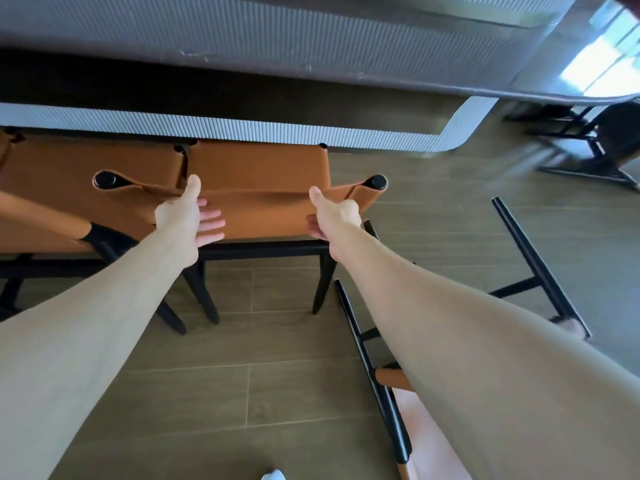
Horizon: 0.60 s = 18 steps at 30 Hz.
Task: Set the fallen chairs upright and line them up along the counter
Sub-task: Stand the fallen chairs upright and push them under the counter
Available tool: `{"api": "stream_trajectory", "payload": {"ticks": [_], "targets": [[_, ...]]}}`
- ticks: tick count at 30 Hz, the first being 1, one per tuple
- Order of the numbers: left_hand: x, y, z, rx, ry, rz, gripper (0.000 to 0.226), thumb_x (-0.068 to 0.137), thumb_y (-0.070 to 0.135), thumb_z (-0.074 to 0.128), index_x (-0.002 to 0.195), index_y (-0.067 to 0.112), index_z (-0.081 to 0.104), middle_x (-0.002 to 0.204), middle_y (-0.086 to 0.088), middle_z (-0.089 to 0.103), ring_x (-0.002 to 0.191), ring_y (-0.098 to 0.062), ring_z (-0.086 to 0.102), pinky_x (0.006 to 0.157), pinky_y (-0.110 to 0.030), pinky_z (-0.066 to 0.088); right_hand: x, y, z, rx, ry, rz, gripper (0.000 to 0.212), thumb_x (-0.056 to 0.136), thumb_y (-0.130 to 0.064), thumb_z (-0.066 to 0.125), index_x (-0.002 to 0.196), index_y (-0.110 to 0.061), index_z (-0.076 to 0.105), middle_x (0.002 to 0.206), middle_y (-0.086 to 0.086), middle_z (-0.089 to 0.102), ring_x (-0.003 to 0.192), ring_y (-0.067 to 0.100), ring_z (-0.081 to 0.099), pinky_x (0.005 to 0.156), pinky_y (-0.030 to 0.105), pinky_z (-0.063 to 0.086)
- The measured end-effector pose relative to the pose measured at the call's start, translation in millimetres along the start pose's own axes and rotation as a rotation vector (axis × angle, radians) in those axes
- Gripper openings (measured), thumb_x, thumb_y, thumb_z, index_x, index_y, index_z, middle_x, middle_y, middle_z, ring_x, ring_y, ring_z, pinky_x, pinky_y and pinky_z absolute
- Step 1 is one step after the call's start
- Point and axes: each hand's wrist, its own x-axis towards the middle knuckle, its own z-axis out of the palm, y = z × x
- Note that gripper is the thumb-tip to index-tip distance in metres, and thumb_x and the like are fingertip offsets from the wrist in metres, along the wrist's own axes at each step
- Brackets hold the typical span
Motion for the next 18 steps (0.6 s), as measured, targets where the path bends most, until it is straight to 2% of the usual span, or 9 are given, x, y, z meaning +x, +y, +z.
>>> {"api": "stream_trajectory", "payload": {"ticks": [2,4,8,11,13,14,16,18], "targets": [[-20.4,-2.4,14.6,0.051,-0.101,0.052,0.041,0.1,0.05,0.053,0.106,0.011,0.066,0.103,-0.012,0.075,0.098,-0.027,0.073,0.088,-0.047,0.059,-10.4,8.2,-23.8,0.015,-0.025,-0.029,0.036,0.097,-0.049,0.06,0.102,-0.014,0.066,0.105,0.009,0.075,0.099,0.026,0.072,0.093,0.042,0.059],[-52.9,-4.3,42.0,0.128,-0.257,0.144,0.04,0.102,0.048,0.051,0.107,0.013,0.07,0.099,-0.007,0.077,0.098,-0.023,0.074,0.09,-0.044,0.057,-25.0,14.5,-55.2,0.049,-0.024,-0.089,0.038,0.1,-0.046,0.056,0.108,-0.013,0.071,0.101,0.007,0.077,0.1,0.024,0.073,0.094,0.04,0.058],[-138.9,-25.9,107.7,0.242,-0.498,0.267,0.038,0.103,0.045,0.047,0.103,0.019,0.074,0.098,0.001,0.078,0.1,-0.015,0.072,0.098,-0.044,0.053,-69.3,35.6,-127.3,0.008,-0.034,-0.205,0.04,0.103,-0.044,0.051,0.102,-0.013,0.075,0.1,0.006,0.078,0.101,0.023,0.072,0.097,0.038,0.054],[-209.9,-70.0,144.1,0.26,-0.657,0.252,0.034,0.105,0.041,0.046,0.108,0.022,0.074,0.107,0.005,0.077,0.107,-0.01,0.069,0.105,-0.046,0.048,-107.3,67.1,-197.1,0.025,-0.052,-0.255,0.037,0.104,-0.044,0.049,0.097,-0.021,0.078,0.099,0.003,0.079,0.094,0.015,0.071,0.089,0.033,0.055],[-257.6,-103.1,160.9,0.258,-0.684,0.226,0.032,0.106,0.039,0.045,0.113,0.024,0.073,0.111,0.006,0.075,0.11,-0.009,0.067,0.107,-0.045,0.047,-133.2,94.9,-255.6,0.06,-0.004,-0.255,0.035,0.105,-0.042,0.049,0.095,-0.025,0.078,0.095,-0.003,0.079,0.091,0.009,0.072,0.084,0.024,0.052],[-276.5,-120.5,163.9,0.253,-0.693,0.226,0.032,0.106,0.038,0.046,0.115,0.025,0.073,0.112,0.006,0.075,0.111,-0.009,0.067,0.107,-0.043,0.047,-144.0,110.7,-281.5,0.095,0.027,-0.242,0.035,0.105,-0.041,0.05,0.096,-0.024,0.079,0.095,-0.004,0.08,0.092,0.01,0.073,0.086,0.024,0.052],[-321.5,-154.4,178.6,0.233,-0.725,0.241,0.031,0.105,0.037,0.046,0.116,0.027,0.073,0.114,0.007,0.074,0.113,-0.01,0.067,0.106,-0.04,0.048,-163.6,142.3,-347.8,0.176,0.103,-0.225,0.035,0.104,-0.038,0.051,0.1,-0.017,0.079,0.097,0.002,0.08,0.096,0.02,0.074,0.092,0.035,0.055],[-366.8,-182.6,197.8,0.199,-0.724,0.224,0.031,0.105,0.035,0.046,0.114,0.026,0.074,0.114,0.006,0.075,0.114,-0.015,0.067,0.103,-0.038,0.05,-180.8,174.1,-416.1,0.23,0.158,-0.229,0.037,0.101,-0.036,0.052,0.101,-0.009,0.078,0.097,0.008,0.08,0.097,0.03,0.074,0.092,0.043,0.056]]}}
